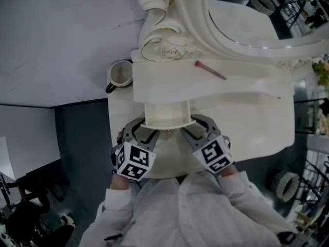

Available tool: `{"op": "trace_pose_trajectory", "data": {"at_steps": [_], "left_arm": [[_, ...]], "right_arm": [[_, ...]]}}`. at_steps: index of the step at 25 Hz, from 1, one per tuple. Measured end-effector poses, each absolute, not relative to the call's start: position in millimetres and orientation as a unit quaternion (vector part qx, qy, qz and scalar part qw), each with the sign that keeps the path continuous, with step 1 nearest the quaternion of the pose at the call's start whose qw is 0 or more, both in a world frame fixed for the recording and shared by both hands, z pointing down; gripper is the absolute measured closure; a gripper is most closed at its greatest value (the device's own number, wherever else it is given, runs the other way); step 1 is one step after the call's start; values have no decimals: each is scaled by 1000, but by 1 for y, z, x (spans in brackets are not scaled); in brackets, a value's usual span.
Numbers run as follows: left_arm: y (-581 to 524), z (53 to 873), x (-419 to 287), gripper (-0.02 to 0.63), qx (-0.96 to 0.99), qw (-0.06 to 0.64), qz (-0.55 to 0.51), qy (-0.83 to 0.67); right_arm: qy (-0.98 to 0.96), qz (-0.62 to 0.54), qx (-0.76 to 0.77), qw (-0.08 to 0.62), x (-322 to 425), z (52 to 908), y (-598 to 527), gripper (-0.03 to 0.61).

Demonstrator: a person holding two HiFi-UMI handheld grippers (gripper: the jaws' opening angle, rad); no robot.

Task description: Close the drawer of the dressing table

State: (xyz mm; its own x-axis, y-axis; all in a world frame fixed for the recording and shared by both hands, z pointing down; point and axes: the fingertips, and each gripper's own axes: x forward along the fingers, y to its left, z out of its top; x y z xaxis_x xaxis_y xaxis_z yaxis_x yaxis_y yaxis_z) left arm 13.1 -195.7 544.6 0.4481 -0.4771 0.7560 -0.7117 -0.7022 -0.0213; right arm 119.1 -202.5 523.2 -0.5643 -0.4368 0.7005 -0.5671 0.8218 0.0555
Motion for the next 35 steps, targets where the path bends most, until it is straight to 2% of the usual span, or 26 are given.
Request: {"op": "trace_pose_trajectory", "data": {"at_steps": [35], "left_arm": [[-220, 552, 4, 388, 816, 181, 371, -404]], "right_arm": [[-872, 138, 335, 328, 114, 536, -228, 397]]}}
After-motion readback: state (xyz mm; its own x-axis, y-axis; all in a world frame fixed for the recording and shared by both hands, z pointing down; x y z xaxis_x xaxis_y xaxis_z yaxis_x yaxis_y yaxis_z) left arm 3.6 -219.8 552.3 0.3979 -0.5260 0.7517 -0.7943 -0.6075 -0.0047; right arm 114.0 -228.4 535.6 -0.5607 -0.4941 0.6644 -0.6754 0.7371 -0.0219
